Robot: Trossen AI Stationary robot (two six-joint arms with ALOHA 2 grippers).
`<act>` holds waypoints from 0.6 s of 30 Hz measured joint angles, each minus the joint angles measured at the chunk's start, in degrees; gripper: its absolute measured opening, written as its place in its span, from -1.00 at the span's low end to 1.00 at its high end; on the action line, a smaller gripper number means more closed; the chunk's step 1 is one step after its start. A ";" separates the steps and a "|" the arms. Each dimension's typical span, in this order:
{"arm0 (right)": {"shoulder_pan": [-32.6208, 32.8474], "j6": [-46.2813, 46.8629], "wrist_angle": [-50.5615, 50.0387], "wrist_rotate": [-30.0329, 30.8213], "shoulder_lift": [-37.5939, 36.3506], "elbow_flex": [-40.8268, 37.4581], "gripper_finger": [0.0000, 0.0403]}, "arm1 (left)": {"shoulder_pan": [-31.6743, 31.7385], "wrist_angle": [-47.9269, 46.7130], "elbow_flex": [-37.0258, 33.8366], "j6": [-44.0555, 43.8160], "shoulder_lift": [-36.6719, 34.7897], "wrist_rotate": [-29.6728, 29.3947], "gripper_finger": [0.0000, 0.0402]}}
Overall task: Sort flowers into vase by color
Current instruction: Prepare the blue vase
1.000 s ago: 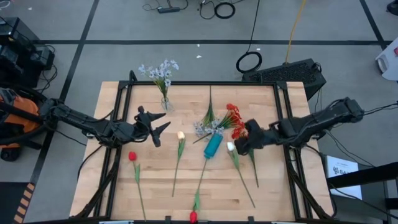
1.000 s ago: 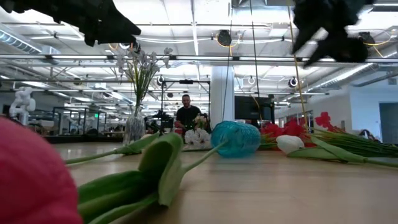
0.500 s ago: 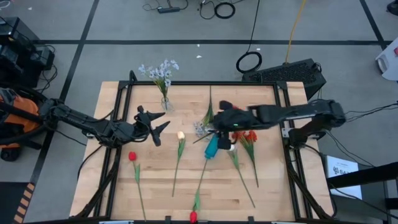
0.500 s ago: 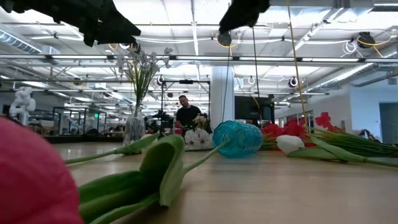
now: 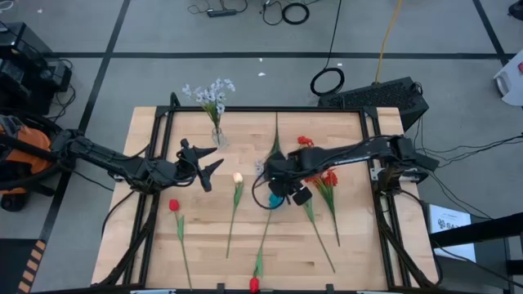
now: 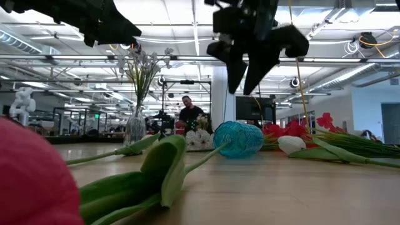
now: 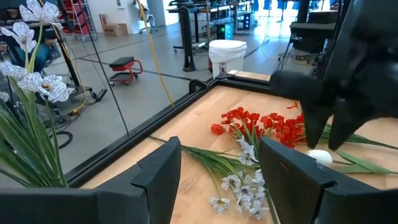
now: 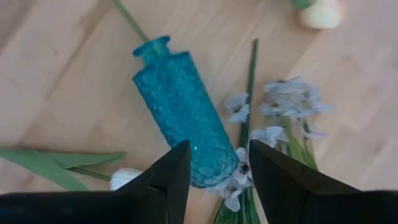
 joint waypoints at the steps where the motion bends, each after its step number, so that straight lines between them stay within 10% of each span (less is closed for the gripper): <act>1: 0.00 -0.61 -0.02 0.01 0.74 0.00 -0.21 | 0.00 -0.03 0.00 0.00 0.01 0.00 0.08; 18: 0.83 -12.79 1.90 -0.40 8.05 0.04 0.69 | 0.00 -4.65 -0.02 -3.02 0.02 -0.28 0.08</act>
